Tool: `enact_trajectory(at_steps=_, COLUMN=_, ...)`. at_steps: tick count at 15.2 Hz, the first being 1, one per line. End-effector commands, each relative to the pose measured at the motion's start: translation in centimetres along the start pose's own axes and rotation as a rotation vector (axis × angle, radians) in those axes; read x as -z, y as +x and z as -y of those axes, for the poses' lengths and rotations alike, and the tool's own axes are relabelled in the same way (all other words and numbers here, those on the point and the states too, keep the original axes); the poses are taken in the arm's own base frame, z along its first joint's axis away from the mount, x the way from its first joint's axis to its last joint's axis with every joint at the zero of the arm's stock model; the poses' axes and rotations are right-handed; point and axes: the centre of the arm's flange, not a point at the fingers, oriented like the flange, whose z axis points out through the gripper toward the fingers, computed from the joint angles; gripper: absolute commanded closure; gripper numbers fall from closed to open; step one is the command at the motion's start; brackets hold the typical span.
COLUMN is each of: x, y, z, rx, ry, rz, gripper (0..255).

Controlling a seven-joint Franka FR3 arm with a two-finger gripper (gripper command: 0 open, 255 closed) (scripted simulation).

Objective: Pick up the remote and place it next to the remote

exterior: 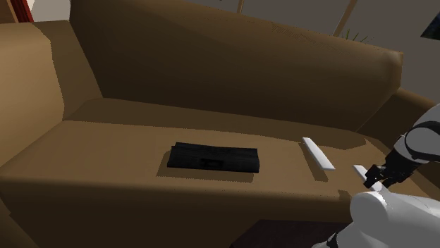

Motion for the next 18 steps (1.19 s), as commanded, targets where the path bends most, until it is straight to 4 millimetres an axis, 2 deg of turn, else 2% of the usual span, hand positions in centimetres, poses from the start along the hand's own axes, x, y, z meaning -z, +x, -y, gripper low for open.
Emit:
enact_trajectory(at_steps=1, x=-1.2, y=0.0, z=0.1, rx=0.0, ry=0.0, rz=-0.001, gripper=255)
enact_trajectory(at_steps=9, x=-1.2, y=0.0, z=0.1, rx=0.0, ry=0.0, rz=-0.001, gripper=255)
enact_trajectory(at_steps=10, x=-1.2, y=0.0, z=0.1, rx=0.0, ry=0.0, rz=-0.001, gripper=0)
enact_trajectory(at_steps=15, x=-1.2, y=0.0, z=0.1, rx=0.0, ry=0.0, rz=-0.001, gripper=0)
enact_trajectory(at_steps=18, x=2.7, y=0.0, z=0.1, rx=0.0, ry=0.0, rz=-0.001, gripper=0)
